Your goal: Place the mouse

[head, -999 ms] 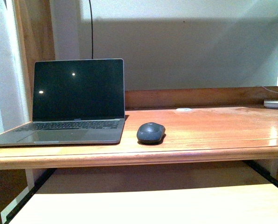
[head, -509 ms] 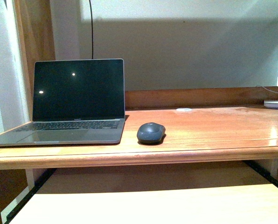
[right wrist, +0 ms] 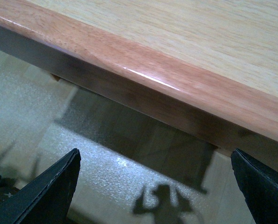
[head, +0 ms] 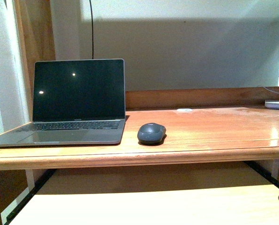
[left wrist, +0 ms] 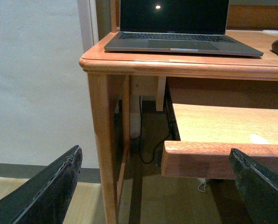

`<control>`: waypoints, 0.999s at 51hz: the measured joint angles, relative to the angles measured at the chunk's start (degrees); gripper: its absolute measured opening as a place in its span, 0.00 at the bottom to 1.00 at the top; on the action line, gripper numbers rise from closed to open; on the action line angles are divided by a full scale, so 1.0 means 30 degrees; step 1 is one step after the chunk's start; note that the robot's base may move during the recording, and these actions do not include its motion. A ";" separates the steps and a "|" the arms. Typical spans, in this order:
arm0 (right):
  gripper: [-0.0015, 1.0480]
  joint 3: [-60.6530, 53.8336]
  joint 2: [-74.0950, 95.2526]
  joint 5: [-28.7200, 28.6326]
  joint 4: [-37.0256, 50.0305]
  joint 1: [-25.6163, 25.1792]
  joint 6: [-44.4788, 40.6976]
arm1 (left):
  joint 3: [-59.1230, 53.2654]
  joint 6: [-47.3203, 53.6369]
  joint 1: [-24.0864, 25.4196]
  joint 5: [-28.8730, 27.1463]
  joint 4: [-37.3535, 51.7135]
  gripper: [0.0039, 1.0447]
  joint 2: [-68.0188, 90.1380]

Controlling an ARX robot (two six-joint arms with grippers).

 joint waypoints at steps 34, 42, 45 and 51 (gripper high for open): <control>0.93 0.2732 0.5362 0.2018 0.4014 0.3650 0.2769 | 0.0000 0.0000 0.0000 0.0000 0.0000 0.93 0.0000; 0.93 0.4102 0.6776 0.2448 0.4422 0.4386 0.3111 | 0.0000 0.0000 0.0000 0.0000 -0.0007 0.93 0.0000; 0.93 0.4874 0.7592 0.2703 0.4779 0.4736 0.3337 | 0.0000 0.0000 0.0000 0.0000 -0.0007 0.93 0.0000; 0.93 0.6557 0.9129 0.3067 0.5268 0.5428 0.3716 | 0.0000 0.0000 0.0000 0.0000 -0.0007 0.93 0.0000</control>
